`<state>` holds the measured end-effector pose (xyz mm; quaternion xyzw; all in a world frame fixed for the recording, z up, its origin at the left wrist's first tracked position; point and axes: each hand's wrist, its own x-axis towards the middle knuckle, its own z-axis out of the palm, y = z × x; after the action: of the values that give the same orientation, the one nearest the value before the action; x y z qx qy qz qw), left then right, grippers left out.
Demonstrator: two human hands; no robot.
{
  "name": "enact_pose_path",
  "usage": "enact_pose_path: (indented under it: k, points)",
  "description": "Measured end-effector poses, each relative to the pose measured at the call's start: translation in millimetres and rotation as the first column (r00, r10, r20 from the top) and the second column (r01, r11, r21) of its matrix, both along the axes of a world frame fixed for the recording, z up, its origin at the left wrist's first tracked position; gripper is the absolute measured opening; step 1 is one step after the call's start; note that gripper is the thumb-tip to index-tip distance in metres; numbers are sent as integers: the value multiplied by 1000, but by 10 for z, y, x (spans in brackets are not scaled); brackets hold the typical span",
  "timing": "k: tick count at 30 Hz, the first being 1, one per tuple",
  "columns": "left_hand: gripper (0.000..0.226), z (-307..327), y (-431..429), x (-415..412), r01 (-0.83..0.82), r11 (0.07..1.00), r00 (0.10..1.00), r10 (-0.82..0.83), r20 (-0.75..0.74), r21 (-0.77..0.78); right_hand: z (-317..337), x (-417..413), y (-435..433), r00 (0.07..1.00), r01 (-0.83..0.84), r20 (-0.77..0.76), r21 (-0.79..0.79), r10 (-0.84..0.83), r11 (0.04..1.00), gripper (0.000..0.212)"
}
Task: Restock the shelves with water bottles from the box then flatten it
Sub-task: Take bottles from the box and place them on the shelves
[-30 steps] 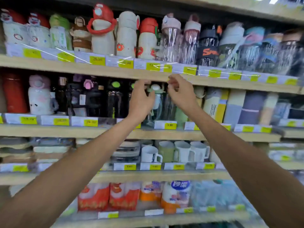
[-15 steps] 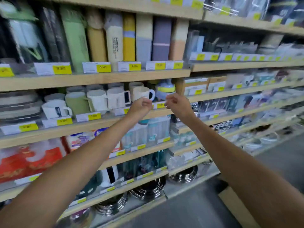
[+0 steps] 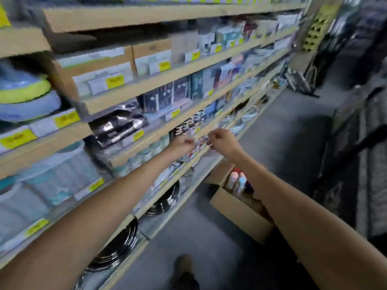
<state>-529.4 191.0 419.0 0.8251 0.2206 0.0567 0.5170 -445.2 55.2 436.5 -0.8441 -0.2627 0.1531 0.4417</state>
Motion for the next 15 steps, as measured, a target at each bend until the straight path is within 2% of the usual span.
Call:
enact_pose_path:
  k: [4,7,10,15]
  points:
    - [10,-309,-244,1194,149,989,987,-149,-65,-7,-223,954,-299,986,153,-54,-56,-156,987,17]
    - [23,-475,-478,1954,225,974,968,-227,-105,-32,-412,1615,-567,960,256,-87,-111,-266,960,20]
    - [28,-695,-731,2522,253,962,956,-264,-127,-100,-656,2115,-872,927,337,-120,-154,-357,929,19]
    - [42,-1197,-1165,3251,272,941,913,-319,-256,-202,-1120,2702,-1343,861,423,-188,-248,-472,871,14]
